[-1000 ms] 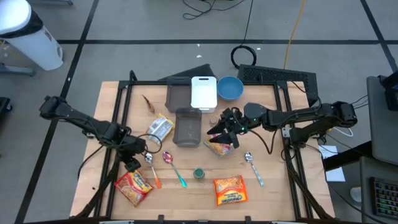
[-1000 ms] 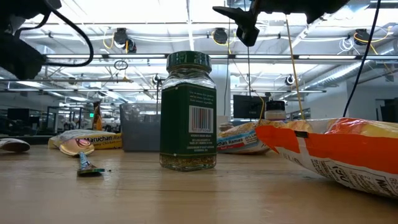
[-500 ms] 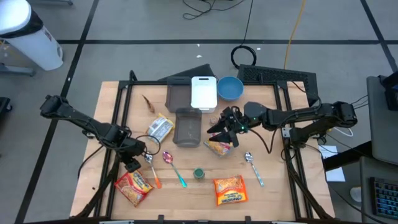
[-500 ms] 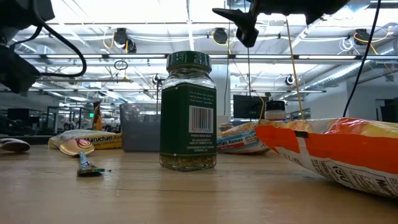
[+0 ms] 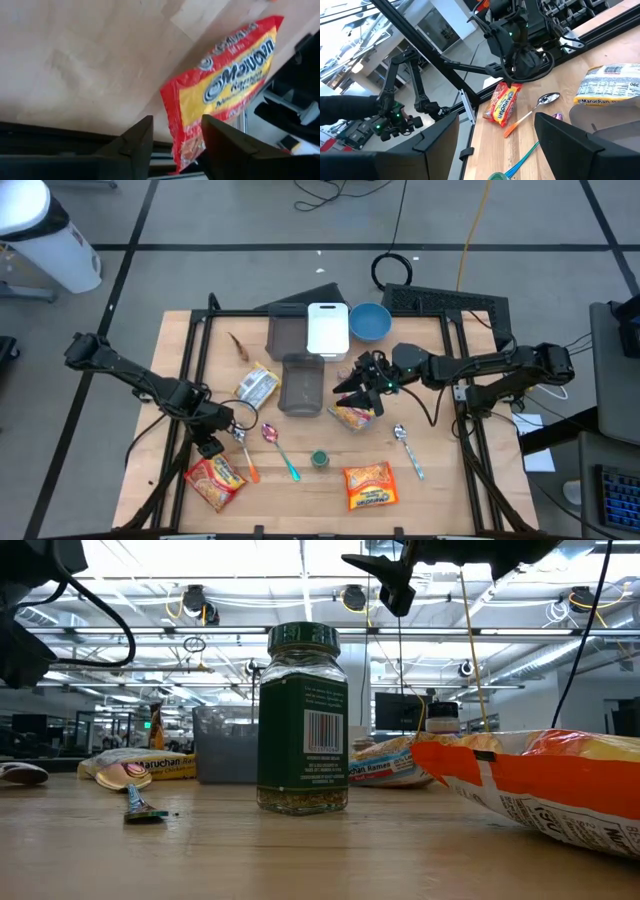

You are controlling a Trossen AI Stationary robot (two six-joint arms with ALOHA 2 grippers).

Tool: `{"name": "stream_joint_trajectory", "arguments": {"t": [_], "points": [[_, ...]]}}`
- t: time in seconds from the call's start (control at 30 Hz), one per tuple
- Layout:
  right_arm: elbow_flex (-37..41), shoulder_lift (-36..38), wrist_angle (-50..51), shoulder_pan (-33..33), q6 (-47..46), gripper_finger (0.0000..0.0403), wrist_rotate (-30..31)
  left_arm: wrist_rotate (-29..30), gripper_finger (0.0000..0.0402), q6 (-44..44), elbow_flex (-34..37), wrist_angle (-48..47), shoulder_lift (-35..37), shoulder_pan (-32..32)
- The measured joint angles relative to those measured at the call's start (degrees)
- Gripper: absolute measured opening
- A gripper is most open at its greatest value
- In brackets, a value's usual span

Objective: Pick & Place Food Item
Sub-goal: Put the red noodle pack into the bottom black bin

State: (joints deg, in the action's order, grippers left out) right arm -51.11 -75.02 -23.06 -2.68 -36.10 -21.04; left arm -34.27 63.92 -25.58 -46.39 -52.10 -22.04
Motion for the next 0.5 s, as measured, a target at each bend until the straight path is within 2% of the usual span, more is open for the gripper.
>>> {"name": "stream_joint_trajectory", "arguments": {"t": [0.33,0.5], "points": [[0.0,0.0,0.18,0.0,0.99,0.0254,0.0,-0.17,0.0012,-0.18,0.0,0.02,0.0,-0.02],[0.01,0.0,0.19,0.0,1.23,0.0254,-0.01,0.21,0.0016,-0.44,0.0,0.43,0.0,0.0]]}}
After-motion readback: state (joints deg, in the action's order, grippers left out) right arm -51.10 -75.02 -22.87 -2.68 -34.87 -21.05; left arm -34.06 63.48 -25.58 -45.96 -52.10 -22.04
